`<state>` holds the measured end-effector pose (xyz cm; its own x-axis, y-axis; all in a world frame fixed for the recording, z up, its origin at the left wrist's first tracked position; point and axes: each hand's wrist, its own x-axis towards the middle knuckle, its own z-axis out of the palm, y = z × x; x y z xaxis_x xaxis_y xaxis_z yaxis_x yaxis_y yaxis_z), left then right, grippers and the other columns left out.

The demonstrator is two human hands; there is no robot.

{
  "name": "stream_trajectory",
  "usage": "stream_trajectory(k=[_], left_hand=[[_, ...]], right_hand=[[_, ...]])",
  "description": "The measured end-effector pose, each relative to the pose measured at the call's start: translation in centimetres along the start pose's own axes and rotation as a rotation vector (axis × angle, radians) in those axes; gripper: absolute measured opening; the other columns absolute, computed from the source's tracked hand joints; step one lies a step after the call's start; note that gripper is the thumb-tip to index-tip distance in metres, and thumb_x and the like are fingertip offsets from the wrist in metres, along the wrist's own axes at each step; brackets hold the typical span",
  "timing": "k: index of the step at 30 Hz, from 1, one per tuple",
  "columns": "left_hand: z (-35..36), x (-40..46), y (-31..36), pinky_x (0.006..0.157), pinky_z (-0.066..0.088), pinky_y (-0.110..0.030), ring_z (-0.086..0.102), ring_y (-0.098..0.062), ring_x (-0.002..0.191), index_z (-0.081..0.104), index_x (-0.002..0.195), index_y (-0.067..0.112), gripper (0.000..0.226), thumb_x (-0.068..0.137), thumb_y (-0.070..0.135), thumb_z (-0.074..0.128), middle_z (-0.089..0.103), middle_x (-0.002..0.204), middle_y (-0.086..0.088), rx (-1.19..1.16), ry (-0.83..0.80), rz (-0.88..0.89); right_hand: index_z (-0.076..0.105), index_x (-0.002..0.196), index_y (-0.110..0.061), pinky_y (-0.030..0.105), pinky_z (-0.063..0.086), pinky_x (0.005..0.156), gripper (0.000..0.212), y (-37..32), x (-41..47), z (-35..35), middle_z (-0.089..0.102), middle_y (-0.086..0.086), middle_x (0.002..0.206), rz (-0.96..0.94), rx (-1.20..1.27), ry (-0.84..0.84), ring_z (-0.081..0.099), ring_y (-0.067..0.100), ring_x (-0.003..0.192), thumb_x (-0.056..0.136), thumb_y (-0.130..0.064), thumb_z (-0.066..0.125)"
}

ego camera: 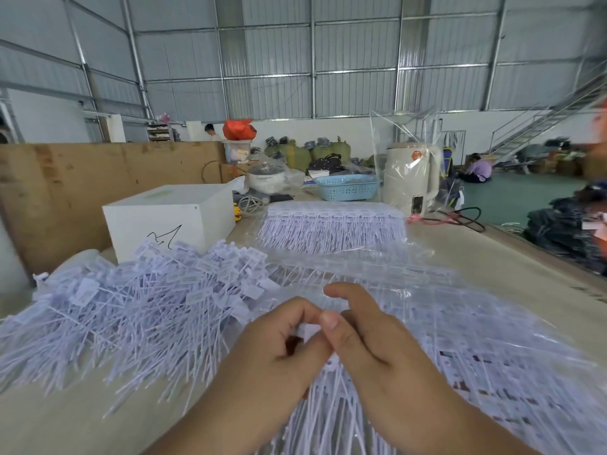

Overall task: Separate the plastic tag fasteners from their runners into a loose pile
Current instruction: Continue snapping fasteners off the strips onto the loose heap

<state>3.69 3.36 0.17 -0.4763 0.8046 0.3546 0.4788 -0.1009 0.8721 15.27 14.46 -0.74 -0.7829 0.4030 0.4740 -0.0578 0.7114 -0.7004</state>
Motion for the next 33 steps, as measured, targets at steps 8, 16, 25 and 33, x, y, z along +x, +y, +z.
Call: stream_trajectory(k=[8, 16, 25, 33], left_hand=[[-1.7, 0.9, -0.3, 0.046, 0.040, -0.021, 0.041, -0.011, 0.044, 0.070, 0.073, 0.028, 0.030, 0.067, 0.057, 0.078, 0.047, 0.050, 0.001, -0.061, 0.074, -0.017], [-1.9, 1.1, -1.2, 0.051, 0.031, -0.025, 0.037, -0.014, 0.050, 0.061, 0.073, 0.017, 0.053, 0.061, 0.068, 0.071, 0.040, 0.054, 0.000, -0.023, 0.091, -0.013], [-0.9, 1.2, -0.3, 0.051, 0.040, -0.030, 0.039, -0.014, 0.043, 0.042, 0.055, 0.018, 0.044, 0.067, 0.034, 0.081, 0.040, 0.052, 0.002, -0.380, 0.145, -0.040], [-2.1, 1.6, -0.4, 0.045, 0.043, -0.026, 0.042, -0.010, 0.040, 0.044, 0.055, 0.019, 0.045, 0.066, 0.050, 0.075, 0.042, 0.049, 0.003, -0.252, 0.226, -0.006]], right_hand=[[0.056, 0.106, -0.042, 0.017, 0.032, 0.049, 0.045, -0.9, 0.5, -1.1, 0.052, -0.010, 0.057, -0.030, -0.072, -0.064, 0.048, 0.003, 0.047, 0.085, -0.074, 0.032], [0.049, 0.058, -0.033, 0.020, 0.026, 0.048, 0.038, -0.7, 0.8, -1.9, 0.035, -0.013, 0.050, 0.040, 0.069, -0.137, 0.031, 0.002, 0.046, 0.095, -0.036, 0.058], [0.044, 0.063, -0.022, 0.018, 0.026, 0.044, 0.038, -1.9, 0.2, -1.0, 0.032, -0.012, 0.047, 0.063, 0.158, 0.248, 0.028, 0.004, 0.044, 0.086, -0.051, 0.055], [0.047, 0.111, -0.049, 0.017, 0.034, 0.048, 0.019, -1.1, -0.2, -1.6, 0.055, -0.022, 0.063, -0.012, 0.226, -0.062, 0.041, 0.004, 0.047, 0.092, -0.052, 0.050]])
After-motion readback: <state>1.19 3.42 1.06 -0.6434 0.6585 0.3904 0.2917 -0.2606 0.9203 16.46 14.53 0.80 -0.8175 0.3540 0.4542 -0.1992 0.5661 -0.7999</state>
